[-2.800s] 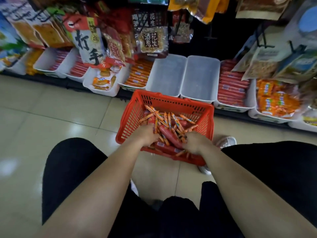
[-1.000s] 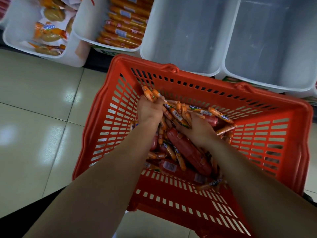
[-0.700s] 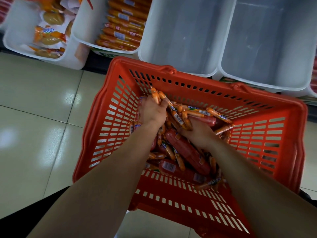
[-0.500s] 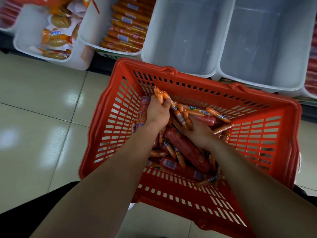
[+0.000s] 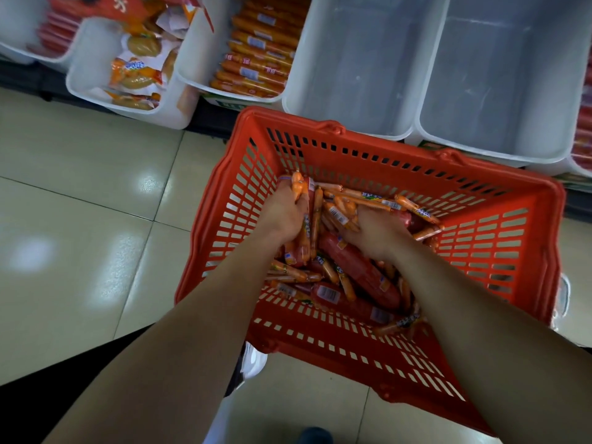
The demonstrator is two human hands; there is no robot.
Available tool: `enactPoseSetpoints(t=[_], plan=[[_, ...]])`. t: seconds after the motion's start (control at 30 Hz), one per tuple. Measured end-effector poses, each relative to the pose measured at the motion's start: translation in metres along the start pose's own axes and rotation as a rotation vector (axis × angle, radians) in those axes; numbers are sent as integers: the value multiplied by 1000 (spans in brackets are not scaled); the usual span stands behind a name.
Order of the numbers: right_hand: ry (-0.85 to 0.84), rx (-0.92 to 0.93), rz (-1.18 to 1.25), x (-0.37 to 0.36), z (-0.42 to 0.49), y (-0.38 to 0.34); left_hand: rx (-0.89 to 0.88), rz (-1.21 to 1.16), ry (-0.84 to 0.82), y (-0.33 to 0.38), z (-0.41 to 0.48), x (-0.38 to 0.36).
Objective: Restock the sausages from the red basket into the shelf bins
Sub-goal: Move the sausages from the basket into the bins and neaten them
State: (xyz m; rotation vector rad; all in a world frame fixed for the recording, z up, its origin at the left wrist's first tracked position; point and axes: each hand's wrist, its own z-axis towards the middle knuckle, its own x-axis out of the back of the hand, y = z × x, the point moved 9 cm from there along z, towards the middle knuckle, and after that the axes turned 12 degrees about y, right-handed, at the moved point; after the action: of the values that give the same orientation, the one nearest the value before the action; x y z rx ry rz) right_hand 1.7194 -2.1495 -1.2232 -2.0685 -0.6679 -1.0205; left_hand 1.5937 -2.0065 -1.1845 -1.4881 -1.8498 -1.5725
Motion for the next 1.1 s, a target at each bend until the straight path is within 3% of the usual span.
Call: enactPoseSetpoints(t=[0.3,0.43,0.77,1.0,1.1], plan=[[-113,-151,111,-15,9,14,45,18,-50,-21,-14,-22],[-128,-292,333,-18,13,23,10,22,-3,-17,-16,-25],[-158,-271,429,-7,8,12,-135,212,-2,8,-24,-31],[30,-270,235,8,-9,27,-26,204,-164,1,-16,-44],[-9,-161,69,-3,-7,24,-4,221,-247,0,-16,-50]])
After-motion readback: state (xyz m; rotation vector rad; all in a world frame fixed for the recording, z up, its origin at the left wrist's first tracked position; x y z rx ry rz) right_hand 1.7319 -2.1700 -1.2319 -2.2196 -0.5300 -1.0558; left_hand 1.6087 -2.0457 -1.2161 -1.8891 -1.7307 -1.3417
